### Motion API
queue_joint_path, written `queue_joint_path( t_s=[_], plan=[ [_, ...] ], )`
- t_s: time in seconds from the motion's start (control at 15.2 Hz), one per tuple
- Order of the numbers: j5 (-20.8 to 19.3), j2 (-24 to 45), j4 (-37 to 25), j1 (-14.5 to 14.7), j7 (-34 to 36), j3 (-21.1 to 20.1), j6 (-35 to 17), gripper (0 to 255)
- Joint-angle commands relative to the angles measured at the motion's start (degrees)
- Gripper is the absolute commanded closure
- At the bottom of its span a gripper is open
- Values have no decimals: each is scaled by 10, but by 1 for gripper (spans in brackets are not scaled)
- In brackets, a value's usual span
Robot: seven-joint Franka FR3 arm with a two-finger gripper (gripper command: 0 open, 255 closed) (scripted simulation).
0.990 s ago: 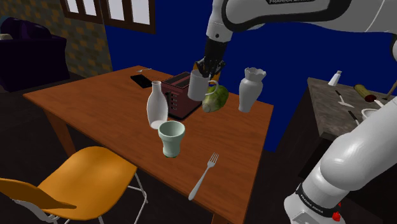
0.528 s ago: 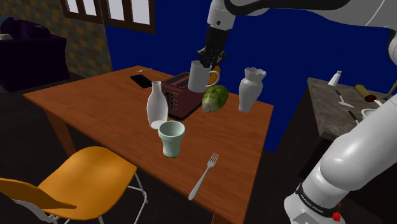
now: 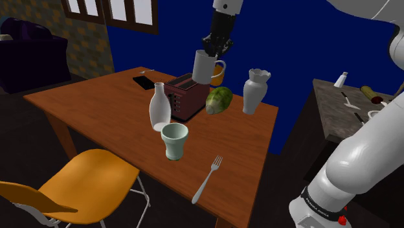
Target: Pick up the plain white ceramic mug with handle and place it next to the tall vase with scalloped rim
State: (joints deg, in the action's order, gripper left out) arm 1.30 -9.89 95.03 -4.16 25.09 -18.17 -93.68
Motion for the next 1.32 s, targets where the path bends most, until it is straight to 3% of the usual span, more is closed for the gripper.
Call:
queue_joint_path(
  t_s=[0.0,0.33,0.73,1.25],
  plan=[
    [-2,5,-21,0,1,-1,16,255],
    [-7,22,-75,0,4,-3,54,255],
    [15,-59,11,-29,-85,57,48,255],
    [14,-130,79,-60,-199,140,54,255]
  ],
)
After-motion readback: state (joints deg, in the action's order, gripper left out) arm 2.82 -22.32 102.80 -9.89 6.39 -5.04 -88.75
